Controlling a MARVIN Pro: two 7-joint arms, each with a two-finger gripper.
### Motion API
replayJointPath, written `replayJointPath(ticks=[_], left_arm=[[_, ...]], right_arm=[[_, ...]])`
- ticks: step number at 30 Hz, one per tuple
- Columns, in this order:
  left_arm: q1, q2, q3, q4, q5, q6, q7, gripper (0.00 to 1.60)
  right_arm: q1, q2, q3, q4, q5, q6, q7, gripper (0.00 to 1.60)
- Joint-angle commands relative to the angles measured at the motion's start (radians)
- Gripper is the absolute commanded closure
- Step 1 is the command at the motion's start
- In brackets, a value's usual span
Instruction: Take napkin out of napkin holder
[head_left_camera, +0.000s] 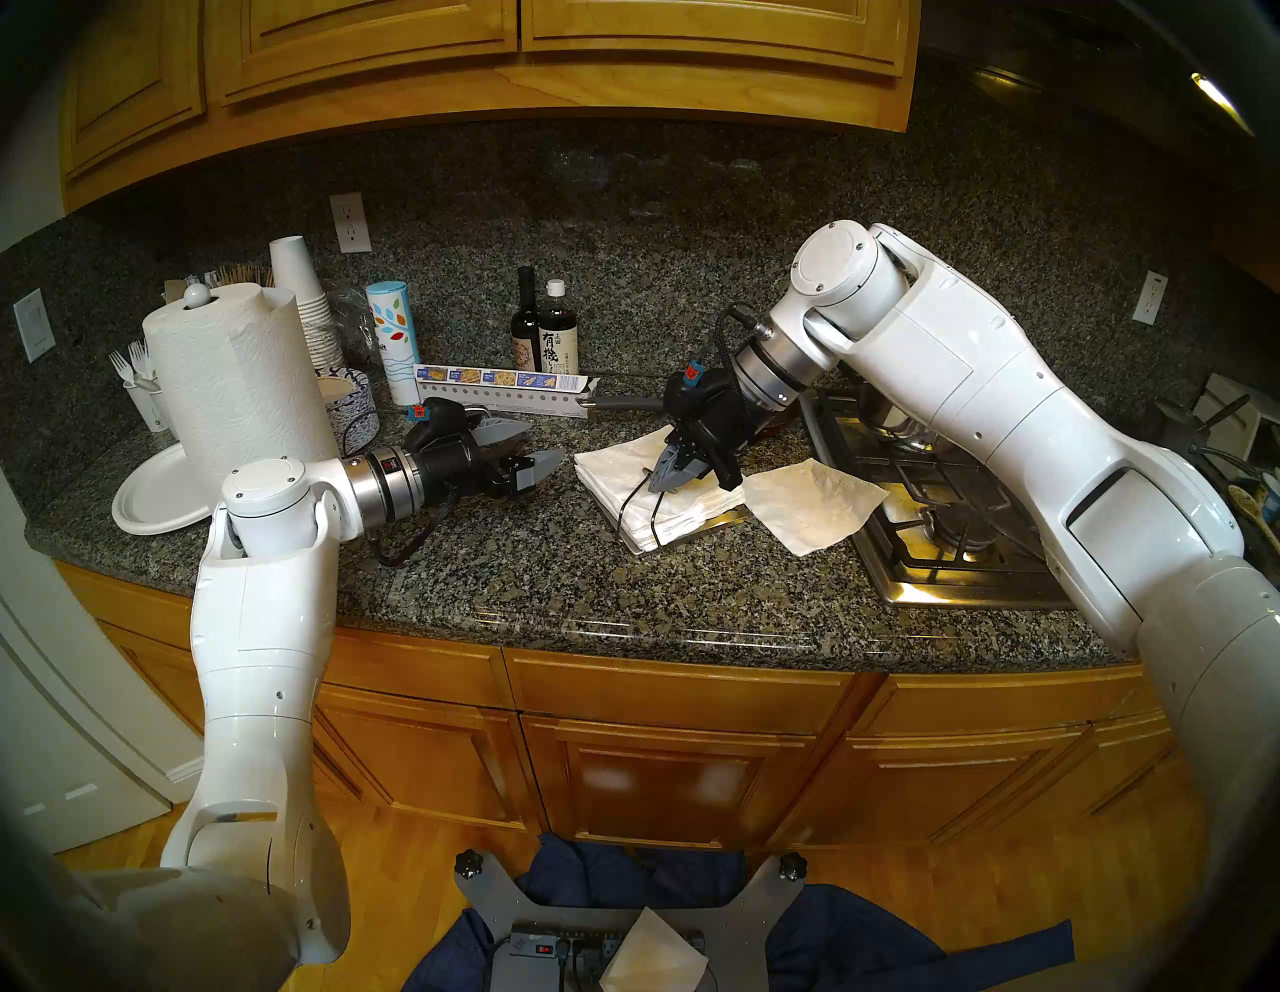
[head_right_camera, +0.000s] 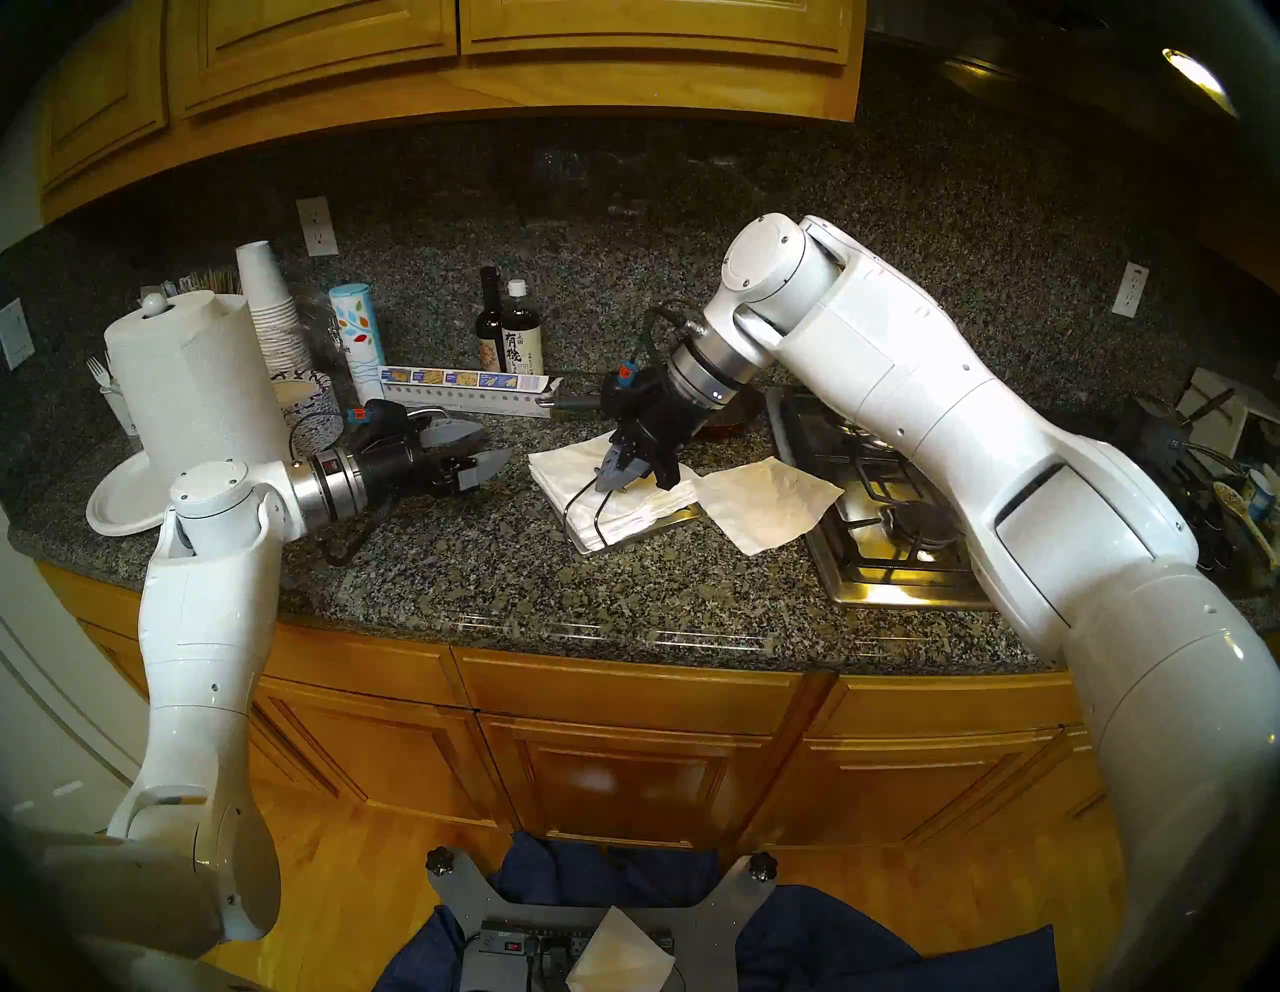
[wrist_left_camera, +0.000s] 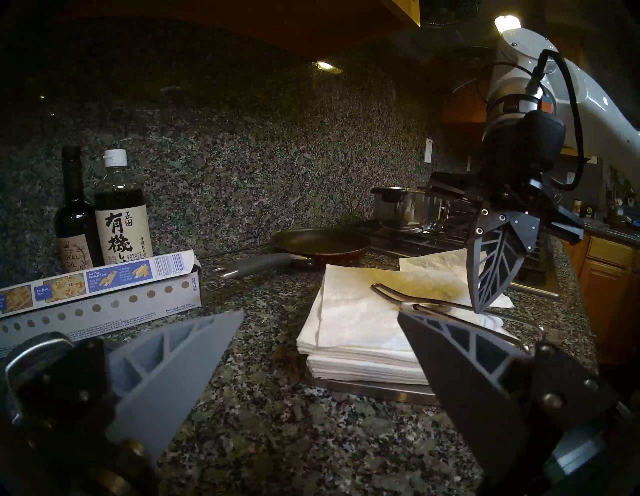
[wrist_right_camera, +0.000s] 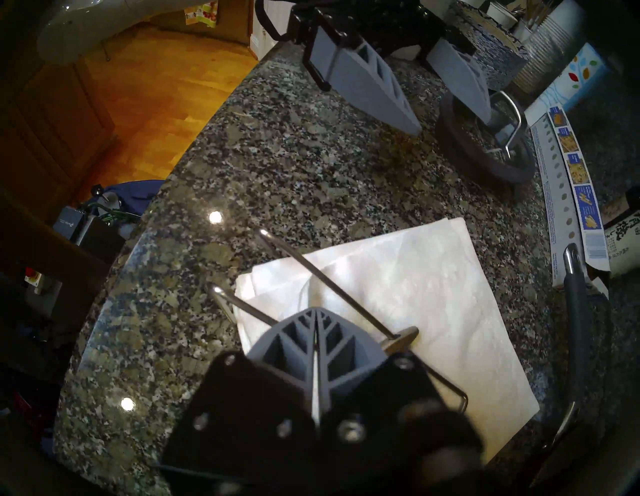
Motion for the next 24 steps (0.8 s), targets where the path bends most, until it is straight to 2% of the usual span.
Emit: replayJointPath(ticks=[1, 24], left_arm=[[-0.024, 0.004, -0.013, -0.029, -0.01, 0.002, 0.0, 0.0], [-0.017, 0.001, -0.02, -0.047, -0.006, 0.007, -0.003, 0.0]], right_arm=[[0.043, -0.024, 0.01, 0.024, -0.003, -0.02, -0.003, 1.6], [0.047, -0.031, 0.003, 0.057, -0.016, -0.042, -0.003, 1.6]])
